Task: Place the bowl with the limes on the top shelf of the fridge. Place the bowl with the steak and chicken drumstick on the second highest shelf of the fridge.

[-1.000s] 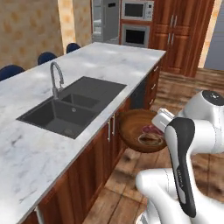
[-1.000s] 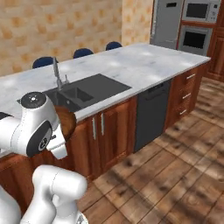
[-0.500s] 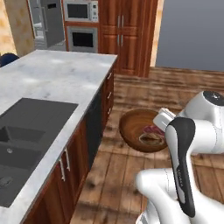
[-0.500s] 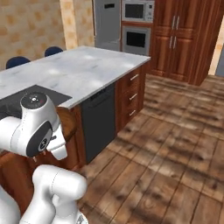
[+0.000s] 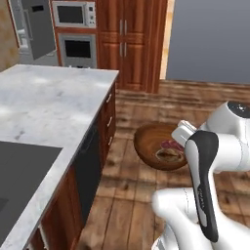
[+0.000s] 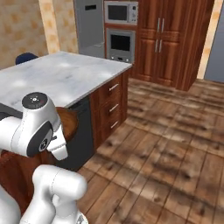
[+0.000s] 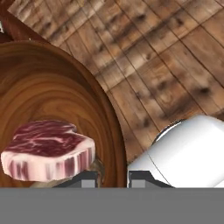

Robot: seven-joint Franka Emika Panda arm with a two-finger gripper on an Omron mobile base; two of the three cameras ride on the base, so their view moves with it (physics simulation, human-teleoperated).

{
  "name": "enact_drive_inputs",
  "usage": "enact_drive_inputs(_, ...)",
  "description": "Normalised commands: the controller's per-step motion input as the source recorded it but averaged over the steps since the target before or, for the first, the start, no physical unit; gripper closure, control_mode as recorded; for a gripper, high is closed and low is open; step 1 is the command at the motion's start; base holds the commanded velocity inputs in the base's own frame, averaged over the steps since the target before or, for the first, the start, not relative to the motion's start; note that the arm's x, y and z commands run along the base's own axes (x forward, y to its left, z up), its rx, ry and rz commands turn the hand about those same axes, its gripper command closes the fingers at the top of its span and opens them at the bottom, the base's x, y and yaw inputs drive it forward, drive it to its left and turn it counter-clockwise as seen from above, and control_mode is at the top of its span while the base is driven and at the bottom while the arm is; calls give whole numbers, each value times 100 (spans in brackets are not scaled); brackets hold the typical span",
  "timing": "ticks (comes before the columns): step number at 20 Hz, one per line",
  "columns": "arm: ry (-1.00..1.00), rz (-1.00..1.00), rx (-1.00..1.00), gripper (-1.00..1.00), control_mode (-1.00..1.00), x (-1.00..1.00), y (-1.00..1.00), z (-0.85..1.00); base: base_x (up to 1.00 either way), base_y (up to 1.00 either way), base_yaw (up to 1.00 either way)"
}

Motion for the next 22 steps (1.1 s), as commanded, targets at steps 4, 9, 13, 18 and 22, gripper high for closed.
enact_drive_inputs(4, 0, 0, 0, 100, 100, 0, 0, 0, 100, -22, -6)
enact_drive_inputs(9, 0, 0, 0, 100, 100, 0, 0, 0, 100, -21, -4)
enact_drive_inputs(13, 0, 0, 0, 100, 100, 0, 0, 0, 100, -22, -2)
enact_drive_inputs(18, 0, 0, 0, 100, 100, 0, 0, 0, 100, -22, -2)
enact_drive_inputs(22, 0, 0, 0, 100, 100, 0, 0, 0, 100, -15, -15)
